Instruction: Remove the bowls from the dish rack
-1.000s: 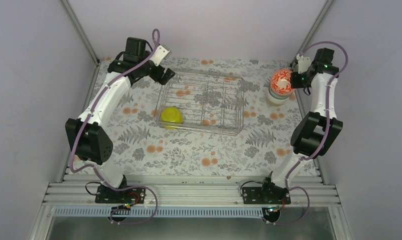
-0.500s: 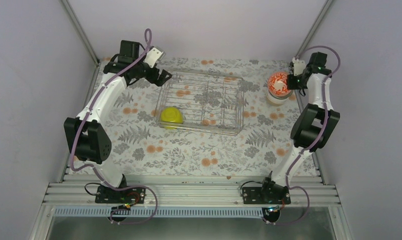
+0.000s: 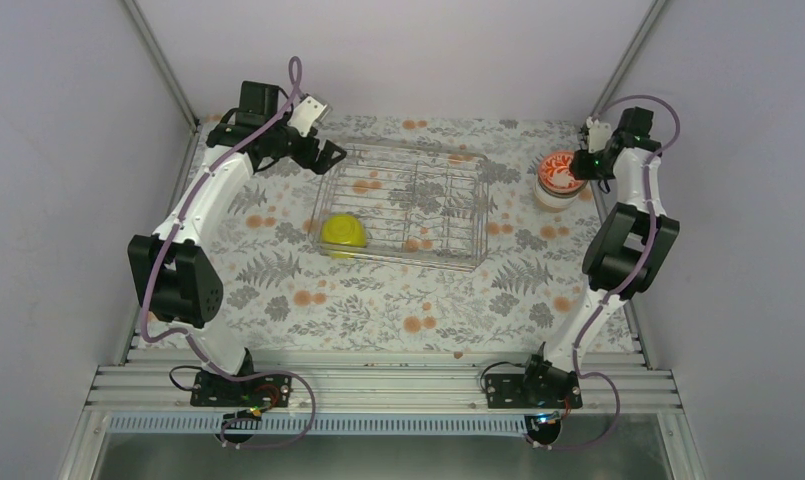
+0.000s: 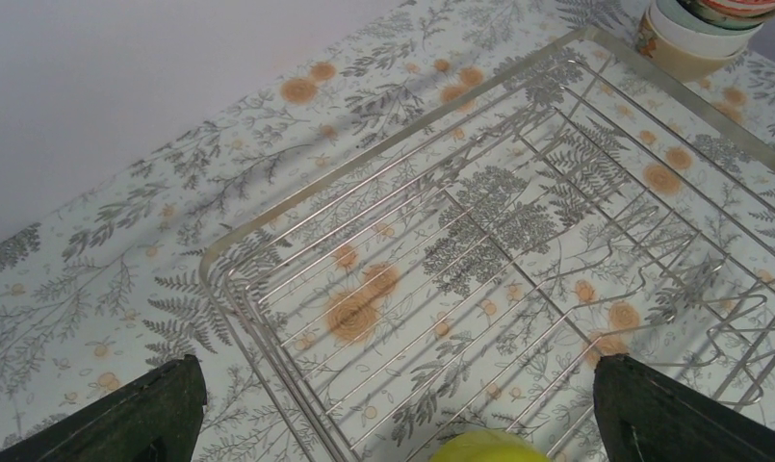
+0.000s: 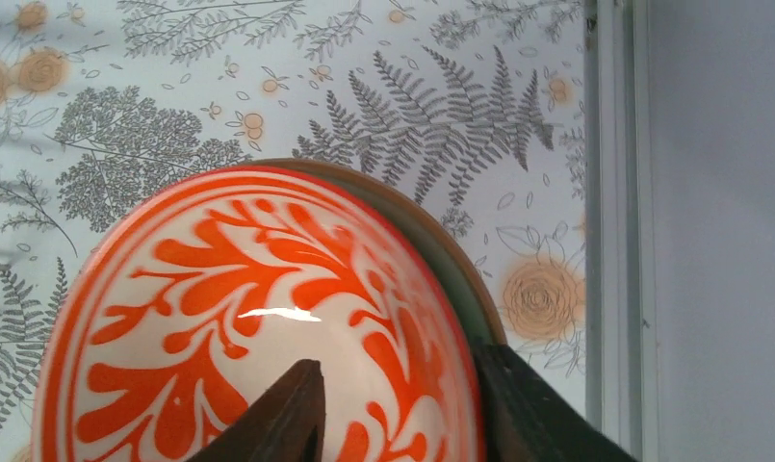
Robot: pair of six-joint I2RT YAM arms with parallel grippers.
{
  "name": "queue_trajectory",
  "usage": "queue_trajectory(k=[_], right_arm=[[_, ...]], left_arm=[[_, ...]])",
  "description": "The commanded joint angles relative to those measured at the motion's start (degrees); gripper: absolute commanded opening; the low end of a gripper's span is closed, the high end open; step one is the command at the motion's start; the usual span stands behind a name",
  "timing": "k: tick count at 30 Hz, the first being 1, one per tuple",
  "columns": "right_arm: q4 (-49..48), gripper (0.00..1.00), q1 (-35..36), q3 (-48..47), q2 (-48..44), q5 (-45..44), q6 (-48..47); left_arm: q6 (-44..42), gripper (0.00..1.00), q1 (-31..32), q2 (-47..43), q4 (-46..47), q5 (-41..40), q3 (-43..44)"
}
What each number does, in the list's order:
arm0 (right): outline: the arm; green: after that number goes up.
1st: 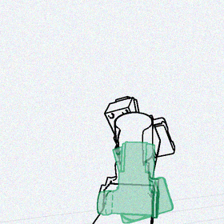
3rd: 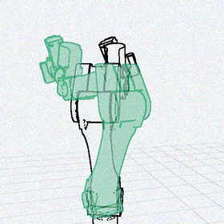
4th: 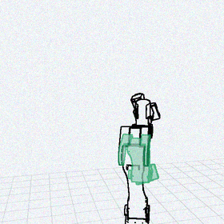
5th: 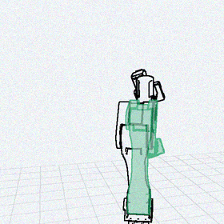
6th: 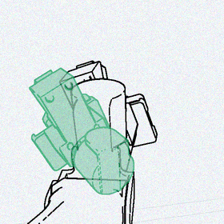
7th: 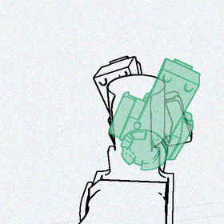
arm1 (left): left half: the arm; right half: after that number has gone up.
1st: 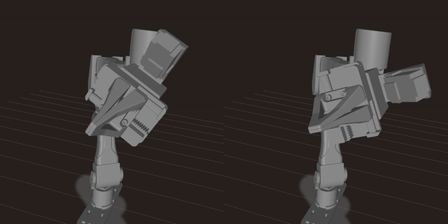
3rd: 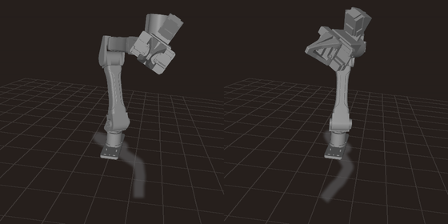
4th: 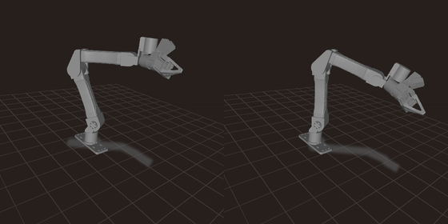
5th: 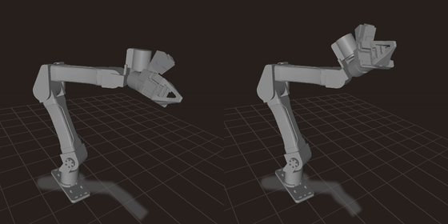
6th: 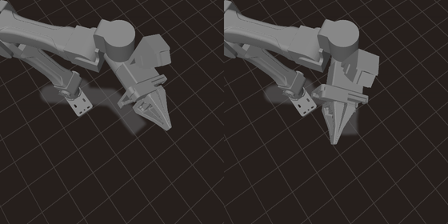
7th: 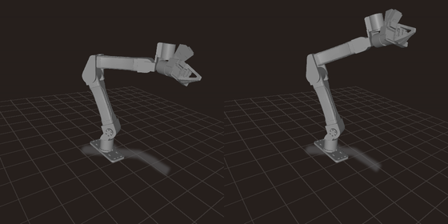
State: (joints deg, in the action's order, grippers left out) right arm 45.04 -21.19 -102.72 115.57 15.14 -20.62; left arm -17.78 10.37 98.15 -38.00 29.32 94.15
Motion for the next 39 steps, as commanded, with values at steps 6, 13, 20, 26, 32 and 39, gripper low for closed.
queue_trajectory(k=[6, 13, 20, 26, 32, 39], right_arm=[[-1.95, 0.47, -0.56, 0.67, -2.86, -0.68, 0.43], [-4.66, 0.54, -0.52, 5.06, -9.14, -4.63, -0.71], [-6.23, 0.5, -0.65, 9.31, -14.36, -7.84, -3.14], [-7.02, 0.06, -3.06, 13.13, -16.18, 0.24, -5.88], [-13.16, 0.04, -4.9, 19.31, -16.51, 6.56, -8.23], [-16.12, 0.04, -5.5, 19.89, -13.09, 7.54, -7.22]], left_arm=[[0.82, 1.0, -0.39, 0.53, -1.28, 3.85, 1.75], [0.88, 1.0, -0.35, 0.22, -1.99, 4.46, 2.09], [2.12, 1.0, -0.35, 0.21, -1.55, 5.97, 1.6], [2.57, 1.0, -0.35, -0.68, -0.63, 5.9, 0.38], [2.32, 1.0, -0.35, -2.18, 1.44, 5.39, -2.13], [1.37, 1.0, -0.33, -3.38, 2.49, 5.14, -4.84]])
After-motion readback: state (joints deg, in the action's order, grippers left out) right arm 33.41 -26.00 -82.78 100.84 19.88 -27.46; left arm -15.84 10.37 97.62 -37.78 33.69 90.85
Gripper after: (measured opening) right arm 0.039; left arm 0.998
